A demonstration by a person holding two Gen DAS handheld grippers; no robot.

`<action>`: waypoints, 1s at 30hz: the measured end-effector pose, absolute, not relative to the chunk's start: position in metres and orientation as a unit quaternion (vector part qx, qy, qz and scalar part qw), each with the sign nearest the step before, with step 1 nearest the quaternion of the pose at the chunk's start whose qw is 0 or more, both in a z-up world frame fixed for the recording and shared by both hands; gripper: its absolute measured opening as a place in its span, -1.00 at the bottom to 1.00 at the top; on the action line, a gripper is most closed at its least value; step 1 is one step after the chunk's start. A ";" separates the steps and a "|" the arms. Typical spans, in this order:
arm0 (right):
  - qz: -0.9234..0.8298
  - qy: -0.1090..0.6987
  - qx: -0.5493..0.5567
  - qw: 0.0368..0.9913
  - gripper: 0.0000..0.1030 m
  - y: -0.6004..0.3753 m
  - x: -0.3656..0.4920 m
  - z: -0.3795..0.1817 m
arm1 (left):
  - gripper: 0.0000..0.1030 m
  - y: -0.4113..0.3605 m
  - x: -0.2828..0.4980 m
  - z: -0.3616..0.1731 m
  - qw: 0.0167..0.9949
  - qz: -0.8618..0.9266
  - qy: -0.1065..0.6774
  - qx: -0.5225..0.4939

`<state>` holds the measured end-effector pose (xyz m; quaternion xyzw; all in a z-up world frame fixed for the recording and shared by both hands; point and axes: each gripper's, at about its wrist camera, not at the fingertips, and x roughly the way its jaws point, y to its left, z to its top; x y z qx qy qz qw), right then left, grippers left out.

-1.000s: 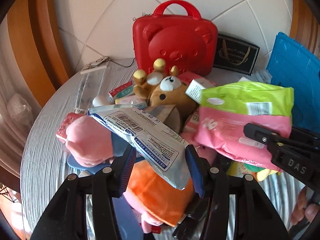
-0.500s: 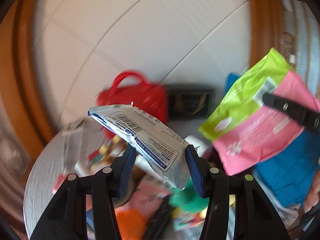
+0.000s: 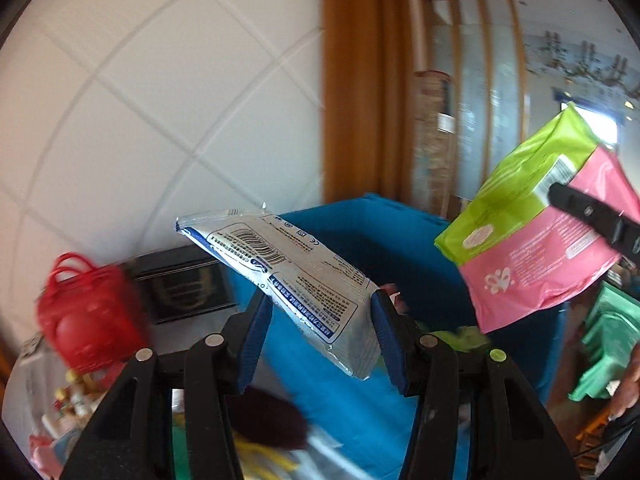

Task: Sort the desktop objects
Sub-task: 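Carry both packs to the blue crate and release the green-pink pack from the right tool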

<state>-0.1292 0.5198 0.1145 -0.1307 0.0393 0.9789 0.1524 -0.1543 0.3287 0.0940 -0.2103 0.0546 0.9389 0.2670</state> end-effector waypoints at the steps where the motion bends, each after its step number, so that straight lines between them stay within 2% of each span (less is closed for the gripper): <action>1: 0.976 0.035 -0.136 0.164 -0.74 0.533 -0.132 0.114 | -0.02 0.345 -0.154 0.094 0.274 0.936 0.059 -0.215; 10: 0.957 0.003 -0.206 0.203 -0.74 0.620 -0.160 0.077 | -0.02 0.448 -0.159 0.084 0.289 0.914 0.100 -0.267; 16: 0.950 -0.004 -0.243 0.194 -0.73 0.648 -0.188 0.051 | -0.02 0.469 -0.165 0.078 0.277 0.910 0.116 -0.285; 20: 0.942 -0.006 -0.278 0.190 -0.64 0.655 -0.202 0.038 | -0.02 0.472 -0.172 0.073 0.267 0.909 0.117 -0.298; 23: 0.938 -0.007 -0.286 0.193 -0.35 0.657 -0.202 0.033 | 0.01 0.474 -0.175 0.068 0.258 0.908 0.122 -0.308; 24: 0.938 -0.005 -0.287 0.193 0.04 0.655 -0.201 0.031 | 0.02 0.475 -0.176 0.067 0.255 0.908 0.124 -0.310; 25: 0.937 -0.005 -0.289 0.196 0.54 0.656 -0.201 0.031 | 0.15 0.476 -0.177 0.068 0.249 0.909 0.127 -0.309; 26: 0.937 -0.007 -0.288 0.200 0.72 0.655 -0.200 0.031 | 0.40 0.475 -0.178 0.068 0.243 0.911 0.127 -0.307; 27: 0.937 -0.009 -0.285 0.203 0.82 0.656 -0.200 0.032 | 0.54 0.475 -0.178 0.069 0.239 0.913 0.126 -0.304; 28: 0.936 -0.013 -0.283 0.207 0.82 0.654 -0.198 0.032 | 0.70 0.472 -0.177 0.070 0.237 0.916 0.124 -0.300; 30: 0.936 -0.019 -0.283 0.210 0.94 0.654 -0.196 0.033 | 0.73 0.471 -0.176 0.071 0.234 0.918 0.124 -0.294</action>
